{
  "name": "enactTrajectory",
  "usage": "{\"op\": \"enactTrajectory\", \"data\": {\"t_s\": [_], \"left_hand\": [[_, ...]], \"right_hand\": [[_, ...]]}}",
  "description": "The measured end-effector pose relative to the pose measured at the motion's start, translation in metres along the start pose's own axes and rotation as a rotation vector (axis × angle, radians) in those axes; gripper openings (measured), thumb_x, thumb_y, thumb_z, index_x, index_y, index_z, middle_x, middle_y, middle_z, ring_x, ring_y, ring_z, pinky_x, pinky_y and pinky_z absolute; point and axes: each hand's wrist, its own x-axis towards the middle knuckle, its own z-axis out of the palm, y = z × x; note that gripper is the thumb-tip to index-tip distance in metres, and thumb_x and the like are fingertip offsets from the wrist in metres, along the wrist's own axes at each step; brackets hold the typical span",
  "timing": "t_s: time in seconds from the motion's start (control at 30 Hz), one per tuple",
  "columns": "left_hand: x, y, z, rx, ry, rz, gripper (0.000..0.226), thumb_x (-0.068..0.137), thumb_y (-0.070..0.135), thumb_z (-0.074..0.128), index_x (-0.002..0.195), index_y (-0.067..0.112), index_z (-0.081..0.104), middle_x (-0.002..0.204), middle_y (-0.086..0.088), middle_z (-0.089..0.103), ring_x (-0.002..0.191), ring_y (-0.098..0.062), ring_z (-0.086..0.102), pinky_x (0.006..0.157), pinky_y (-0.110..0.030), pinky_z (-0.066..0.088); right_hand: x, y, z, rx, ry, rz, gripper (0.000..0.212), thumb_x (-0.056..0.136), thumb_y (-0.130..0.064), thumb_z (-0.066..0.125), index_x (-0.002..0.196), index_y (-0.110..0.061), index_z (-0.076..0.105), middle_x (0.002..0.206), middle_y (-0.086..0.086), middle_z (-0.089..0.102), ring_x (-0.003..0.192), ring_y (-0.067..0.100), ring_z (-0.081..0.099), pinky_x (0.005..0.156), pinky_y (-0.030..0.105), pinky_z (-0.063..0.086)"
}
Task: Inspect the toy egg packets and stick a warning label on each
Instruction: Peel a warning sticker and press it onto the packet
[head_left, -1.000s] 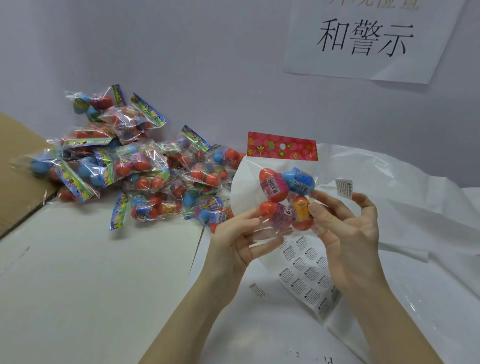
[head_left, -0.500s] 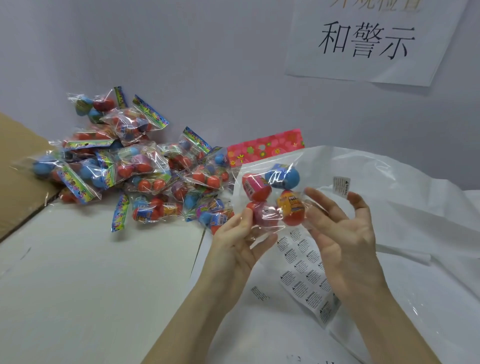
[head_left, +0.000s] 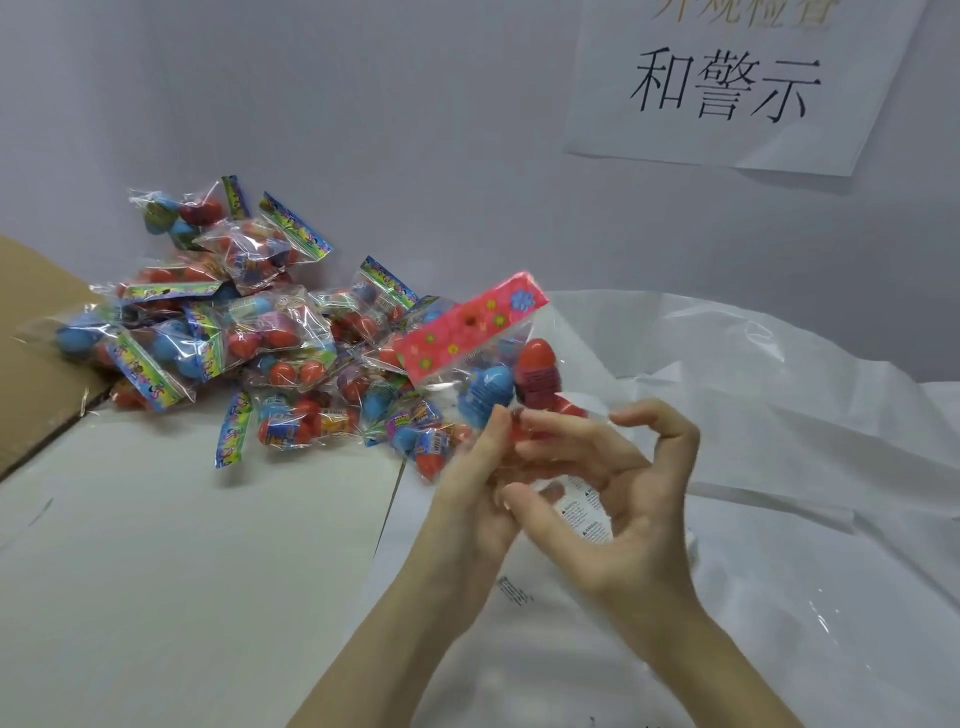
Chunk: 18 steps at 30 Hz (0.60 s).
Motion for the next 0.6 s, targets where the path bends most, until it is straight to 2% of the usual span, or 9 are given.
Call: {"op": "enactTrajectory", "data": {"t_s": [0.1, 0.2, 0.3, 0.4, 0.5, 0.6], "left_hand": [[0.006, 0.004, -0.009, 0.052, 0.15, 0.001, 0.032, 0.065, 0.027, 0.067, 0.094, 0.012, 0.065, 0.086, -0.004, 0.065, 0.079, -0.012, 0.063, 0.064, -0.021, 0.054], [0.008, 0.007, -0.011, 0.114, 0.197, 0.009, 0.037, 0.064, 0.028, 0.064, 0.096, 0.009, 0.064, 0.083, -0.004, 0.071, 0.067, -0.007, 0.067, 0.054, -0.016, 0.051], [0.008, 0.009, -0.013, 0.156, 0.202, 0.033, 0.041, 0.063, 0.032, 0.065, 0.097, 0.009, 0.065, 0.078, 0.0, 0.073, 0.065, -0.004, 0.067, 0.053, -0.015, 0.05], [0.008, 0.007, -0.013, 0.204, 0.224, 0.069, 0.045, 0.06, 0.033, 0.067, 0.098, 0.009, 0.066, 0.076, 0.002, 0.073, 0.065, -0.003, 0.067, 0.053, -0.015, 0.049], [0.008, 0.004, -0.013, 0.246, 0.249, 0.107, 0.047, 0.058, 0.033, 0.069, 0.101, 0.011, 0.066, 0.078, 0.002, 0.074, 0.067, -0.004, 0.067, 0.055, -0.015, 0.05], [0.007, 0.003, -0.012, 0.256, 0.245, 0.129, 0.049, 0.059, 0.033, 0.069, 0.102, 0.011, 0.066, 0.081, 0.001, 0.074, 0.07, -0.006, 0.069, 0.056, -0.015, 0.05]], "right_hand": [[0.003, -0.008, -0.009, 0.151, 0.121, 0.009, 0.039, 0.074, -0.018, 0.063, 0.094, -0.042, 0.039, 0.097, 0.001, 0.068, 0.071, 0.019, 0.063, 0.068, 0.023, 0.048], [0.011, -0.008, -0.024, 0.063, 0.247, 0.08, 0.02, 0.072, -0.031, 0.057, 0.088, -0.039, 0.05, 0.1, -0.011, 0.063, 0.076, 0.009, 0.057, 0.067, 0.019, 0.043], [0.016, -0.006, -0.033, -0.031, 0.208, 0.198, 0.019, 0.065, -0.03, 0.062, 0.082, -0.028, 0.053, 0.093, -0.018, 0.061, 0.079, 0.004, 0.053, 0.071, 0.018, 0.038], [0.019, -0.004, -0.036, -0.01, 0.131, 0.312, 0.008, 0.064, -0.017, 0.06, 0.071, -0.022, 0.058, 0.071, -0.012, 0.061, 0.068, 0.005, 0.052, 0.066, 0.021, 0.039], [0.019, -0.004, -0.035, 0.067, 0.078, 0.4, 0.005, 0.062, -0.015, 0.062, 0.061, -0.019, 0.059, 0.061, -0.009, 0.059, 0.064, 0.009, 0.052, 0.062, 0.02, 0.04], [0.017, -0.004, -0.032, 0.037, 0.042, 0.427, 0.018, 0.067, -0.011, 0.075, 0.061, -0.019, 0.061, 0.062, -0.006, 0.061, 0.064, 0.013, 0.052, 0.064, 0.028, 0.042]]}}
